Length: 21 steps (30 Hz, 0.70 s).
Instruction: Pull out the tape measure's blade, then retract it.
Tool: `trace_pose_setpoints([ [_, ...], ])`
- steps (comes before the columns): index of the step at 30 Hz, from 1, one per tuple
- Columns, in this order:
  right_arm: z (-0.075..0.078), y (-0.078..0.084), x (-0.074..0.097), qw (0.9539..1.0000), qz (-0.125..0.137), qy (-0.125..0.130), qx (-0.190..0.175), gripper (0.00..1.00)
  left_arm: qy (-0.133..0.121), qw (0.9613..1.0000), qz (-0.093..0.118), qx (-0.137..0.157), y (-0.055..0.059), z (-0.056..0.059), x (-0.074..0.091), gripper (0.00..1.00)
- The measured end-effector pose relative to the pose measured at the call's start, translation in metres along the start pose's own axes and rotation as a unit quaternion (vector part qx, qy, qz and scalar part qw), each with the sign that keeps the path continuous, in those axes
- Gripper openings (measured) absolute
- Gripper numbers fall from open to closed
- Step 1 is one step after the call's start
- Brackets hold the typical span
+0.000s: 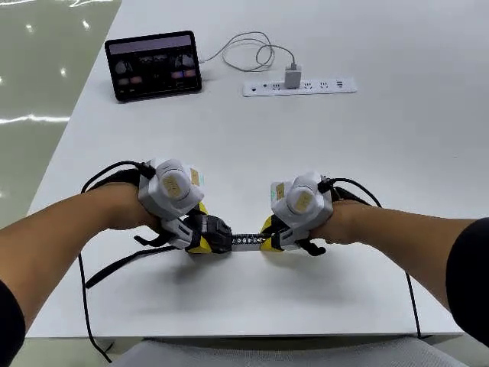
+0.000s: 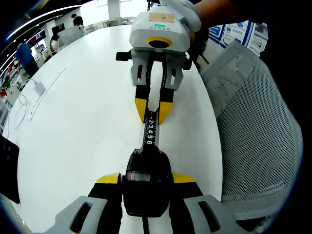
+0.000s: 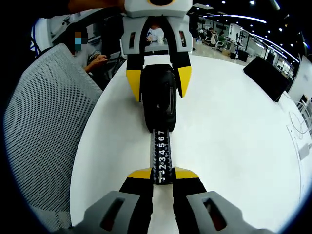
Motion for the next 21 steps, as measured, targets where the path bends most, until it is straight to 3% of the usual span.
trace_pose_setpoints([
  [21,-0.003,0.015,0.012,1.0000,-0.004,0.006,-0.003,0.09,-0.008,1.0000,0.004,-0.003,0.001,-0.002,-0.001,0.33],
])
Point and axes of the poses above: the centre of the closed fingertips' face, and the gripper's own axes: x roughly backward along the fingers, z roughly to its right, y roughly out of its underside, the point moved 2 cm from there along x, roughly backward along the fingers, and after that the axes turned 1 degree about x, right-handed, at the moved point
